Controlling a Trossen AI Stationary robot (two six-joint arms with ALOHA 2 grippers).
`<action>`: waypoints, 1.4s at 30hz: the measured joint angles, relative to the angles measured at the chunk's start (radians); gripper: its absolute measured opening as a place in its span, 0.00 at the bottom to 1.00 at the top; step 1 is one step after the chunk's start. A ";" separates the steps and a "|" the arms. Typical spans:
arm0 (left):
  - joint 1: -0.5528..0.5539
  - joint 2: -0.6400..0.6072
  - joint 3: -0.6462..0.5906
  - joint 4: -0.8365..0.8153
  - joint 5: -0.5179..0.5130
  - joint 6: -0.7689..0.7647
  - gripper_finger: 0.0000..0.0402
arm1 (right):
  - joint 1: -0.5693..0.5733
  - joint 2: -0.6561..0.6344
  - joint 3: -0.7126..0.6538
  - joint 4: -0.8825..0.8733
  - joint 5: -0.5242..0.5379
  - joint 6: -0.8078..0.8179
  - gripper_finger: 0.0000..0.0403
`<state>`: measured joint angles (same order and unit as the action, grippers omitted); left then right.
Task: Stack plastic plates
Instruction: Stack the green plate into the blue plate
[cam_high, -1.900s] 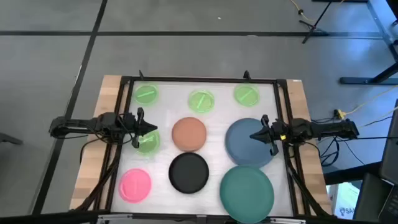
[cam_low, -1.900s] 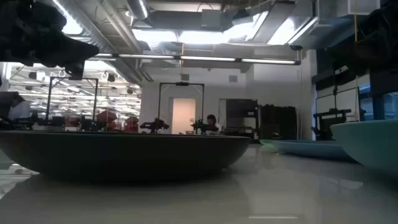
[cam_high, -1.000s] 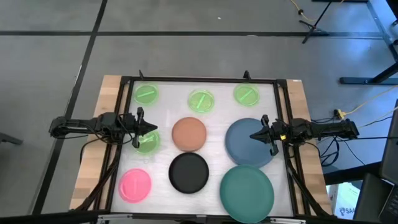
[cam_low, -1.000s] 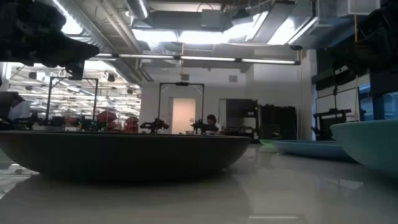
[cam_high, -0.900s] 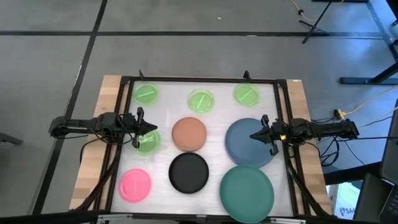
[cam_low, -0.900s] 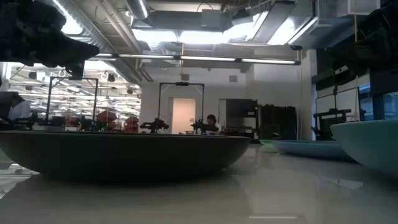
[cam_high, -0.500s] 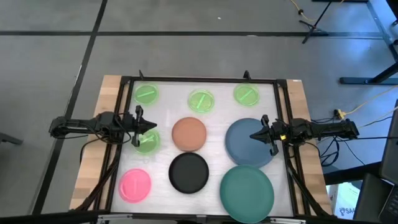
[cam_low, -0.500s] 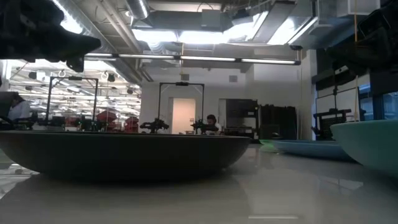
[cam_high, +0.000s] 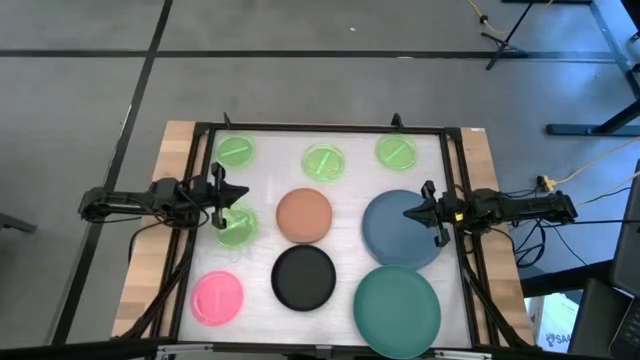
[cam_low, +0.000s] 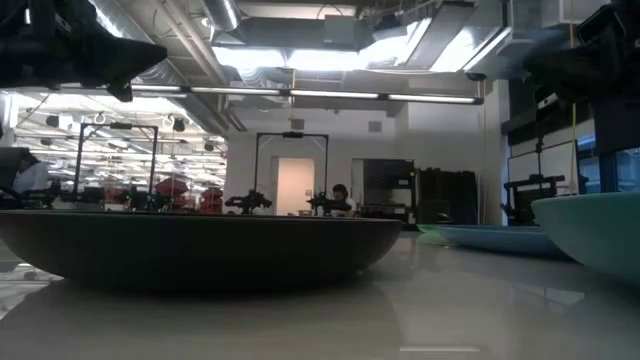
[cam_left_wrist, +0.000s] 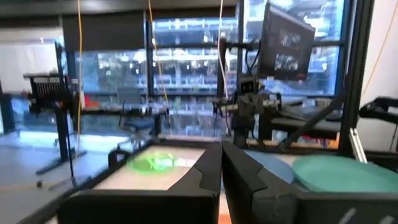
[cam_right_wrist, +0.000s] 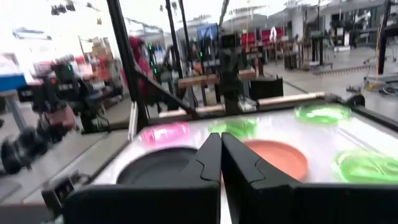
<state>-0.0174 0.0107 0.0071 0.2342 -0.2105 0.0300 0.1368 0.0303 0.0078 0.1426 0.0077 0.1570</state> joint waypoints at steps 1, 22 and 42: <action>0.000 0.007 0.000 0.017 0.003 0.003 0.01 | 0.000 0.000 0.000 0.011 -0.002 0.000 0.01; -0.120 0.632 0.170 0.453 0.076 -0.003 0.01 | 0.002 0.421 0.229 0.062 -0.161 0.048 0.01; -0.231 1.236 0.724 0.458 0.041 0.168 0.01 | 0.373 0.764 0.561 -0.407 0.045 0.261 0.01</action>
<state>-0.2488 1.2468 0.7307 0.6919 -0.1700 0.1984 0.5101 0.7939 0.5685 -0.2640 0.0523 0.4184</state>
